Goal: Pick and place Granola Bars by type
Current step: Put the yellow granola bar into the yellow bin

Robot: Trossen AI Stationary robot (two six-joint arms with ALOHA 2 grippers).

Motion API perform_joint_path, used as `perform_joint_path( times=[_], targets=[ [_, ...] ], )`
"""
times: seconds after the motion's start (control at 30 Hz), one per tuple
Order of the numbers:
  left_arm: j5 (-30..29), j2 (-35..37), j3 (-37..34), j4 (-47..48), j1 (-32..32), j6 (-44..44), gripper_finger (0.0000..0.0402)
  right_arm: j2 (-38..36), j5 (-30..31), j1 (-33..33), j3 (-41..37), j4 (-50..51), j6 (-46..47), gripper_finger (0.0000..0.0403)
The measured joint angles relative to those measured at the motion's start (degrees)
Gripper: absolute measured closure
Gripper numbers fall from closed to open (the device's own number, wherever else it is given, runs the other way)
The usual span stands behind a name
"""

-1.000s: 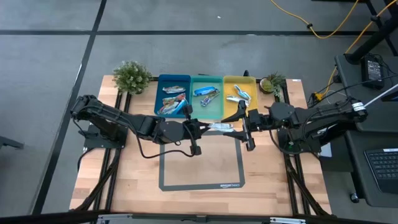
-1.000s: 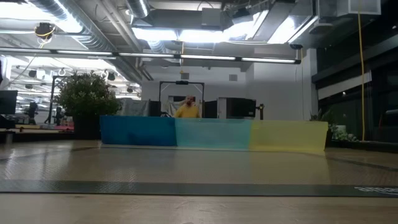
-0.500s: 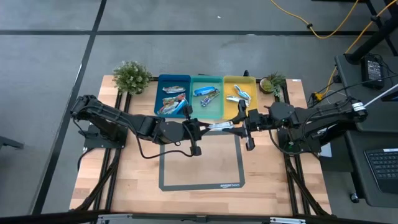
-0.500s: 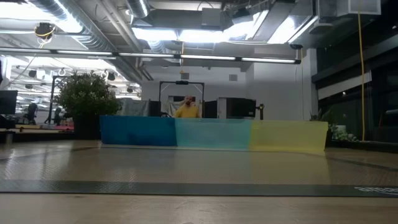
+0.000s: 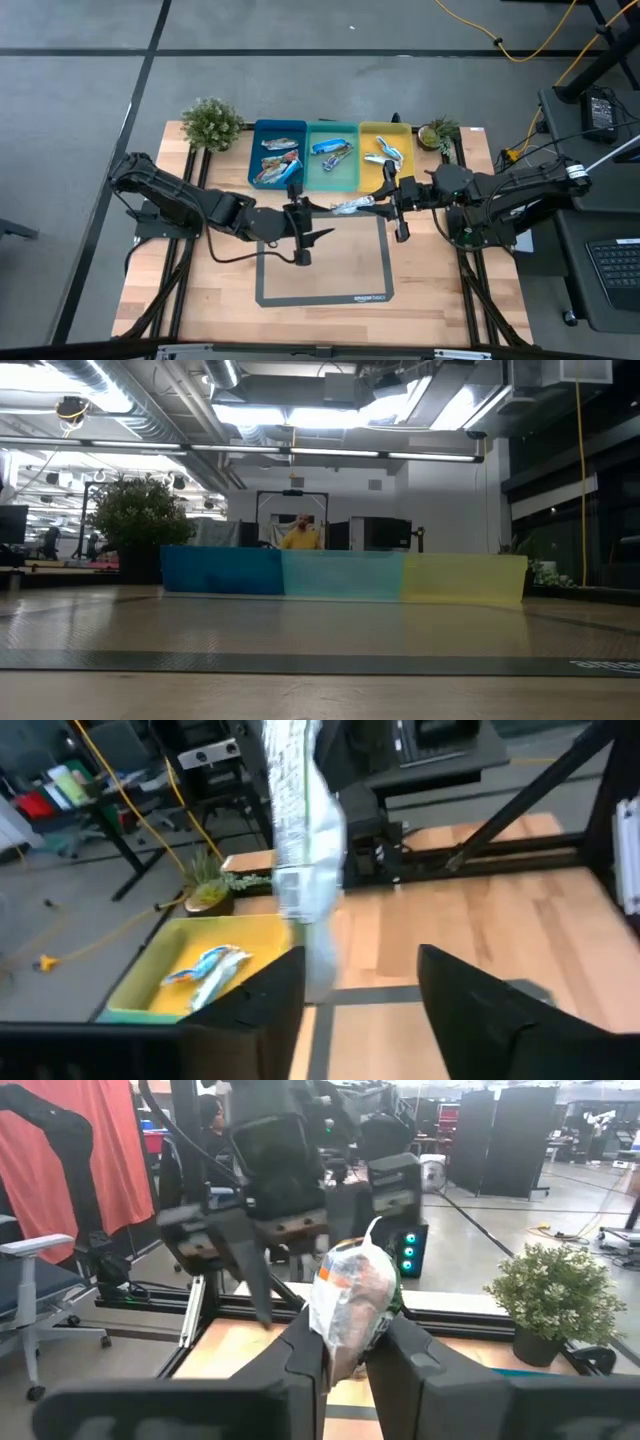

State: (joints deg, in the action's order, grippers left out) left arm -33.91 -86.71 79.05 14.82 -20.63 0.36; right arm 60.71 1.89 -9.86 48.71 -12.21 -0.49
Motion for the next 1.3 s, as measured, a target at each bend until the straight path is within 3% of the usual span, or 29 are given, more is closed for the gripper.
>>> perform_joint_path(
  times=[0.27,0.63,0.77,1.03,1.3],
  targets=[
    [-1.51,1.46,0.0,5.39,-1.2,-7.36,0.0172,-0.01,1.92,0.38,0.0,1.34,0.17,0.0341],
    [-0.39,1.46,0.0,6.48,-1.9,-10.14,0.0183,-2.41,3.59,4.74,0.1,6.41,0.88,0.0341],
    [-0.49,1.46,0.0,6.48,-2.36,-10.14,0.0187,-4.41,3.58,9.11,4.91,17.7,1.17,0.0341],
    [-0.7,1.46,0.0,6.44,-2.31,-10.17,0.0187,-2.6,3.56,19.28,24.65,52.58,-0.53,0.0341],
    [-1.04,1.46,0.0,6.42,-2.31,-10.17,0.0192,-2.42,2.58,23.58,30.71,62.45,-1.31,0.0341]
  ],
)
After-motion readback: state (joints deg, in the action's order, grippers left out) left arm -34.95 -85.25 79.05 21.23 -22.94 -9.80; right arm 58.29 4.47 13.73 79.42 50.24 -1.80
